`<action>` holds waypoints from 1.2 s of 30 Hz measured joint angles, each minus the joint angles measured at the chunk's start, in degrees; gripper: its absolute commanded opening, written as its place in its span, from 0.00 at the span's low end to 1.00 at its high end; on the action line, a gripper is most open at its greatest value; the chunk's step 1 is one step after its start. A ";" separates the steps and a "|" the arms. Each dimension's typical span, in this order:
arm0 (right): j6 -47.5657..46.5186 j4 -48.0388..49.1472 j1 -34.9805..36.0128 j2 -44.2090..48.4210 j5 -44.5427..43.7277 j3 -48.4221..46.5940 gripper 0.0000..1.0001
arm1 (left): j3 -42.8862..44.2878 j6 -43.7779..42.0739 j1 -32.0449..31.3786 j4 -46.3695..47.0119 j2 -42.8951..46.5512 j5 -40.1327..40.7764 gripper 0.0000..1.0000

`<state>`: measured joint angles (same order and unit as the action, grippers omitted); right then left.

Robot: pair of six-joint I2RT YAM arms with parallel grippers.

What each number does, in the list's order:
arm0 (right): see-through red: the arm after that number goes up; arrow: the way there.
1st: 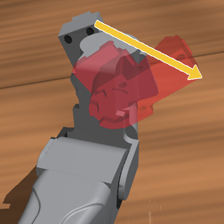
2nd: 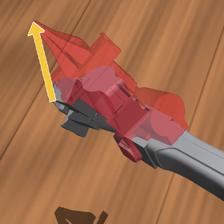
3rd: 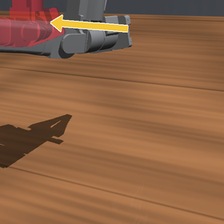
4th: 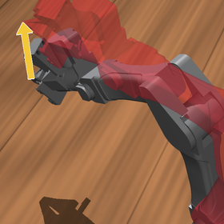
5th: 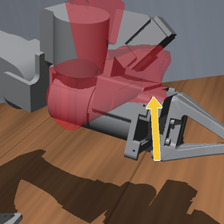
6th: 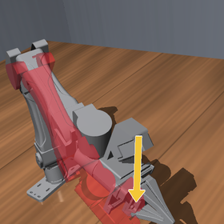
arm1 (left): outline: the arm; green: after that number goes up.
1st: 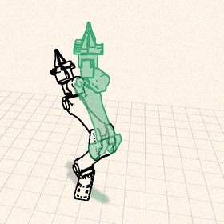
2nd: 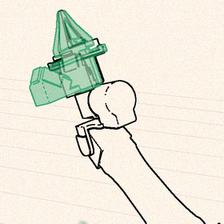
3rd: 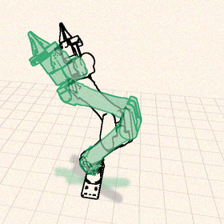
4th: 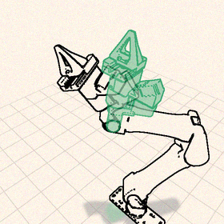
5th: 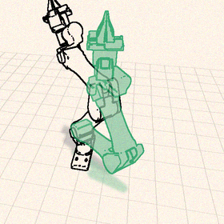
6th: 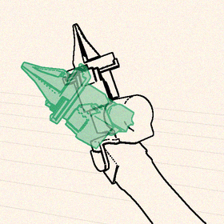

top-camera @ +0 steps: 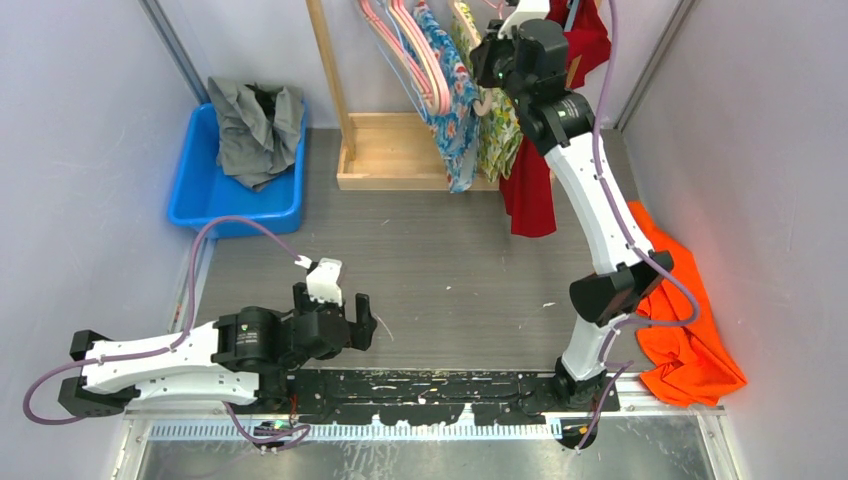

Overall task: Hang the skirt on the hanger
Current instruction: Place the hanger on the clothesline.

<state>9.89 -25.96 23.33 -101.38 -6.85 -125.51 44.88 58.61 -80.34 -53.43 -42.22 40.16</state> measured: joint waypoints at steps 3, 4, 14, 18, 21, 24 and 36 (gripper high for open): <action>0.70 -0.59 -0.28 -2.58 1.55 -1.22 0.01 | 0.00 0.11 0.00 0.00 0.02 -0.02 1.00; 0.85 -0.48 -0.26 -2.93 1.90 -1.33 0.01 | 0.00 0.15 0.00 0.00 0.02 -0.04 1.00; 2.78 -0.09 -0.33 1.16 2.34 6.45 1.00 | 0.00 0.94 0.00 -0.09 0.48 0.33 1.00; 2.73 -3.17 -0.35 8.44 0.39 14.08 0.99 | 0.00 0.61 0.00 -0.15 1.33 1.77 1.00; 2.93 -4.22 -0.35 17.31 -1.62 21.57 0.99 | 0.00 -0.76 0.00 0.09 1.27 3.30 1.00; 3.85 -4.57 -0.35 29.33 -4.59 32.00 1.00 | 0.00 -3.61 0.48 1.57 -0.24 4.72 1.00; 7.78 -5.84 -2.84 54.45 -19.10 66.16 0.99 | -4.81 -20.61 29.73 21.18 -8.39 -6.36 1.00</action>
<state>17.67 -31.79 20.49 -46.94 -25.96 -59.35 40.07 38.00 -50.61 -32.25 -50.61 33.80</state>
